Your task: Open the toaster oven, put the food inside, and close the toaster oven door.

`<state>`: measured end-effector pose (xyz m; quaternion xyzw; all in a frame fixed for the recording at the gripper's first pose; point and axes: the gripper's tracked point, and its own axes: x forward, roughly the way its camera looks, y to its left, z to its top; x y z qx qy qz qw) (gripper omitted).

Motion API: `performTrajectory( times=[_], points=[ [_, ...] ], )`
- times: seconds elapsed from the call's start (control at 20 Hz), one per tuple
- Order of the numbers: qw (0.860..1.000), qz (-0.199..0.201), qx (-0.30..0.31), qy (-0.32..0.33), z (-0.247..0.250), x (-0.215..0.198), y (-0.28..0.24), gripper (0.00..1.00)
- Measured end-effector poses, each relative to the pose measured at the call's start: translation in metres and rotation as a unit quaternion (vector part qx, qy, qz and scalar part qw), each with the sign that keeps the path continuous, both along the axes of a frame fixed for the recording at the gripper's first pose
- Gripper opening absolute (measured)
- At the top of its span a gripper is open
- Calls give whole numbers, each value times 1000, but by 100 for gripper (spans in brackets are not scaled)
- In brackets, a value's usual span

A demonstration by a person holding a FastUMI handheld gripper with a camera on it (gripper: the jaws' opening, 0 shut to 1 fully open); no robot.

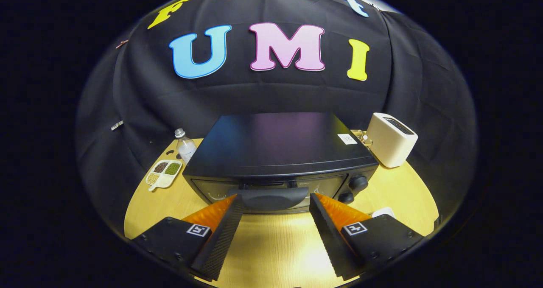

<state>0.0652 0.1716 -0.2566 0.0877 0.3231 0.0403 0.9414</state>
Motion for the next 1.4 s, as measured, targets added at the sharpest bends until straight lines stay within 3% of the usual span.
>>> performTrajectory(
  times=[0.3, 0.9, 1.4],
  points=[
    [999, -1, 5, -37, 26, -11, -12, 97],
    [987, -41, 4, -157, 137, -3, -85, 97],
    [977, -55, 32, -202, 183, 28, -136, 97]
  ],
)
